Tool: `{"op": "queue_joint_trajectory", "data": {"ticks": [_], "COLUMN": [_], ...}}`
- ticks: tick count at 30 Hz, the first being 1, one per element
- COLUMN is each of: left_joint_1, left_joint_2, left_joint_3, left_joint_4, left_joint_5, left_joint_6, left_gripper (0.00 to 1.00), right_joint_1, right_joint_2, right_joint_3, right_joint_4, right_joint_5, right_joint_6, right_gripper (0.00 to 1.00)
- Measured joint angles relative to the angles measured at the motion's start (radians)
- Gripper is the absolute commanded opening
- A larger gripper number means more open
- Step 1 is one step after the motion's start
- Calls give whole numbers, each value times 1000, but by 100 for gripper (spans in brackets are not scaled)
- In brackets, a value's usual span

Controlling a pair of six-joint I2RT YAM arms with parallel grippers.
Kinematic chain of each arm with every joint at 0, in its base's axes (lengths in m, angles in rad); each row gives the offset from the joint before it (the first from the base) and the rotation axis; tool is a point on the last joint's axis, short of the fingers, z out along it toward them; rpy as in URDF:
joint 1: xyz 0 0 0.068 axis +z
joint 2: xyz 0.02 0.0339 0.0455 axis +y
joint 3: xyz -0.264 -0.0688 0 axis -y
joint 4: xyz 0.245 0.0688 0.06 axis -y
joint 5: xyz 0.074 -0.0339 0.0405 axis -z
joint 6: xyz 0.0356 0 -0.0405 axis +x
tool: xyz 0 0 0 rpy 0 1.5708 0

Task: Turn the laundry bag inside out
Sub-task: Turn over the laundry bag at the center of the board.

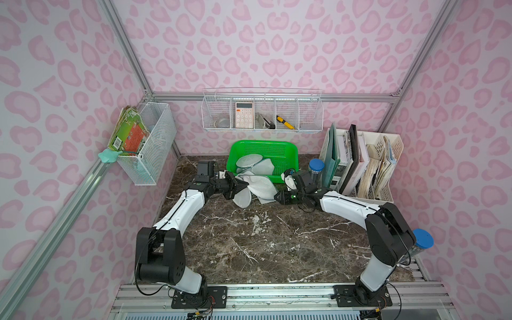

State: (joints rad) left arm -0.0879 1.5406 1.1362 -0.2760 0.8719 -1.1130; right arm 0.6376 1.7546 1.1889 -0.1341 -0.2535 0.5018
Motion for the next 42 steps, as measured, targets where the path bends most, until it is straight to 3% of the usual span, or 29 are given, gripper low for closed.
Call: {"op": "queue_joint_trajectory", "data": {"ticks": [4, 10, 21, 26, 31, 36, 42], "left_joint_1": [-31, -85, -121, -127, -130, -134, -161], "left_joint_2": [37, 83, 87, 87, 87, 84, 82], "left_joint_3": [16, 29, 29, 24, 24, 24, 33], "left_joint_4": [-126, -222, -252, -253, -253, -253, -269], "left_joint_5": [-42, -77, -82, -82, -82, -84, -98], "left_joint_6": [169, 345, 460, 466, 467, 467, 494], "left_gripper": [0, 0, 0, 0, 0, 0, 0], "right_joint_1": [10, 24, 68, 83, 90, 87, 69], "right_joint_2": [-31, -13, 167, 208, 242, 258, 257], "right_joint_3": [66, 212, 412, 456, 461, 461, 452], "right_joint_4": [-85, -196, -333, -357, -369, -384, -372], "right_joint_5": [31, 57, 2, -32, -47, -38, -47], "right_joint_6": [-53, -148, -291, -314, -315, -315, -287], "right_gripper": [57, 59, 57, 46, 42, 15, 0]}}
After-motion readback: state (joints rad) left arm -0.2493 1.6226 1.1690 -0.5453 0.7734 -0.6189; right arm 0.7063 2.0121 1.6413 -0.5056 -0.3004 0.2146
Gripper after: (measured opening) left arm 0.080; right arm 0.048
